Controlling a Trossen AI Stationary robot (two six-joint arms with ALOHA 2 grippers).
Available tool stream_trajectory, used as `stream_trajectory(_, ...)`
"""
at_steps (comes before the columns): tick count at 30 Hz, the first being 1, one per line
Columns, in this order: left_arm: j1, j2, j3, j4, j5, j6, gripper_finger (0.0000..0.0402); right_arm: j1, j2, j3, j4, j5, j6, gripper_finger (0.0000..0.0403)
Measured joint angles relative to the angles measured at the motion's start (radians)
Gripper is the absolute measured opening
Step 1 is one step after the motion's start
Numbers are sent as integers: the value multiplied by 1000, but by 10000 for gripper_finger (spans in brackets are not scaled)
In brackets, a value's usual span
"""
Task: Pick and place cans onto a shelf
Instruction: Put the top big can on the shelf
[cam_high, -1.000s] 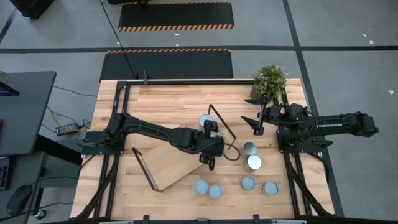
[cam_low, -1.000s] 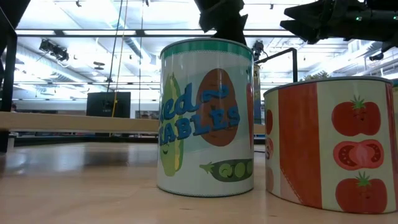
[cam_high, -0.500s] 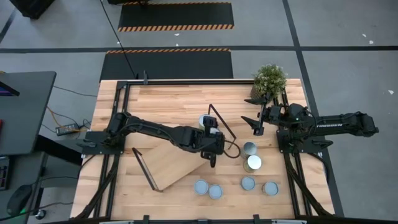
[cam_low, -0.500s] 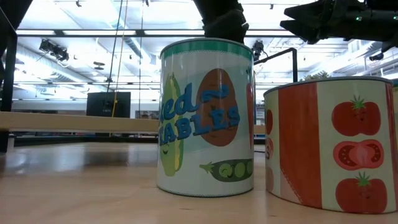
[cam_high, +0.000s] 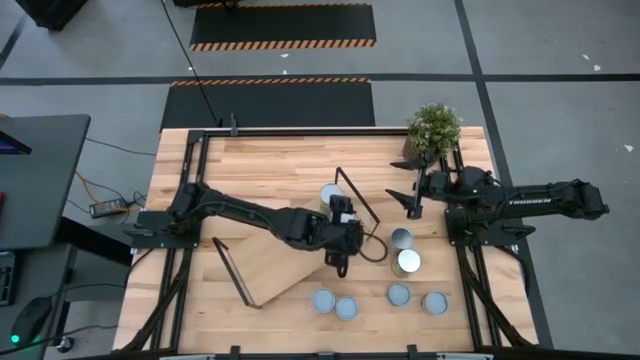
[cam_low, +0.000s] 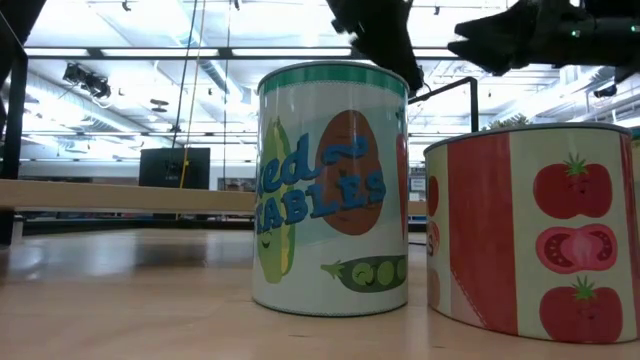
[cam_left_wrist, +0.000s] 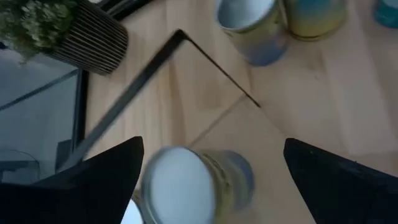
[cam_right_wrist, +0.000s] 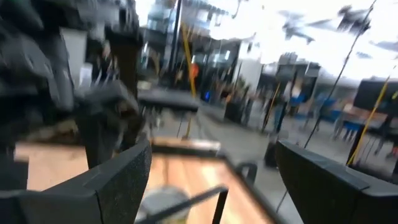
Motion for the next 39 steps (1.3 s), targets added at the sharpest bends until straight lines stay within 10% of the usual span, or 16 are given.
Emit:
stream_trajectory(9, -35, -66, 5, -181, 19, -170, 349, 78, 59, 163, -301, 14, 75, 348)
stream_trajectory(20, -53, -88, -48, -299, -57, -197, 290, 255, 132, 316, -540, 305, 121, 348)
stream_trajectory(39, -46, -498, -625, 241, -47, -96, 248, 278, 304, 538, -979, 392, 341, 348)
